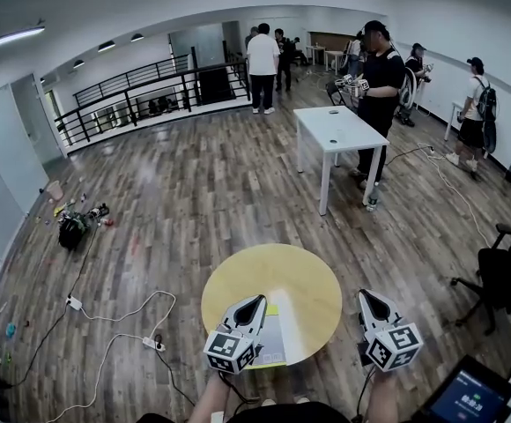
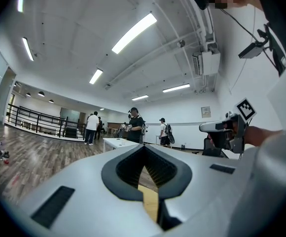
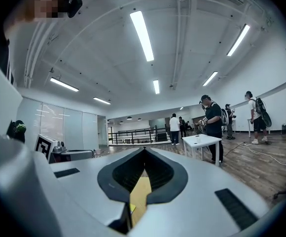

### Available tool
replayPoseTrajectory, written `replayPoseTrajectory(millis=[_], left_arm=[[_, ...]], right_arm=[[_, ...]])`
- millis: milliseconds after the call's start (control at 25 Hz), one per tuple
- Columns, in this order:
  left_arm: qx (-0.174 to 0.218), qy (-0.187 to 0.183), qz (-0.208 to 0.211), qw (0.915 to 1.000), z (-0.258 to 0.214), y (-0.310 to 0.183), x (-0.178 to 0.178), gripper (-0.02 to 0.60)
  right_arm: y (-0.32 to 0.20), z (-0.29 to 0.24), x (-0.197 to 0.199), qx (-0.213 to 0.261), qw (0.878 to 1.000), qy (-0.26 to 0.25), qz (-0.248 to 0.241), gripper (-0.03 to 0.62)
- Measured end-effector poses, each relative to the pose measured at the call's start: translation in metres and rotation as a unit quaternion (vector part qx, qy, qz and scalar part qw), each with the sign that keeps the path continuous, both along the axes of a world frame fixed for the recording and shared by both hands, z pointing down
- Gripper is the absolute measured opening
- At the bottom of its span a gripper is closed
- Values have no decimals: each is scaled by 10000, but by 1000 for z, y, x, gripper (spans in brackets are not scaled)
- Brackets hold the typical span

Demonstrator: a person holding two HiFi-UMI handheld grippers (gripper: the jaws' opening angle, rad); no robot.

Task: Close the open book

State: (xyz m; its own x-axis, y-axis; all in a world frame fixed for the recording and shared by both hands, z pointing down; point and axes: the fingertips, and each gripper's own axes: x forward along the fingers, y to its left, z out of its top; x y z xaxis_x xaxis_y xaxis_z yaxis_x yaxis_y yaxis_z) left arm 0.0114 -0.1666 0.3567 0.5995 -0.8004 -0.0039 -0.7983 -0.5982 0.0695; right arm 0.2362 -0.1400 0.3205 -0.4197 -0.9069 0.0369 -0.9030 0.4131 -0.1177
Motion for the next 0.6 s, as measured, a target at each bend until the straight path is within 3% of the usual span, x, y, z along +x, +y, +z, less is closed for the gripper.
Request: replayPoseTrajectory(millis=[600], left_arm=[[60,-19,79,9999,-3,1,9,-2]], right_arm=[[1,11,-1,-70,10000,-13,0,5]])
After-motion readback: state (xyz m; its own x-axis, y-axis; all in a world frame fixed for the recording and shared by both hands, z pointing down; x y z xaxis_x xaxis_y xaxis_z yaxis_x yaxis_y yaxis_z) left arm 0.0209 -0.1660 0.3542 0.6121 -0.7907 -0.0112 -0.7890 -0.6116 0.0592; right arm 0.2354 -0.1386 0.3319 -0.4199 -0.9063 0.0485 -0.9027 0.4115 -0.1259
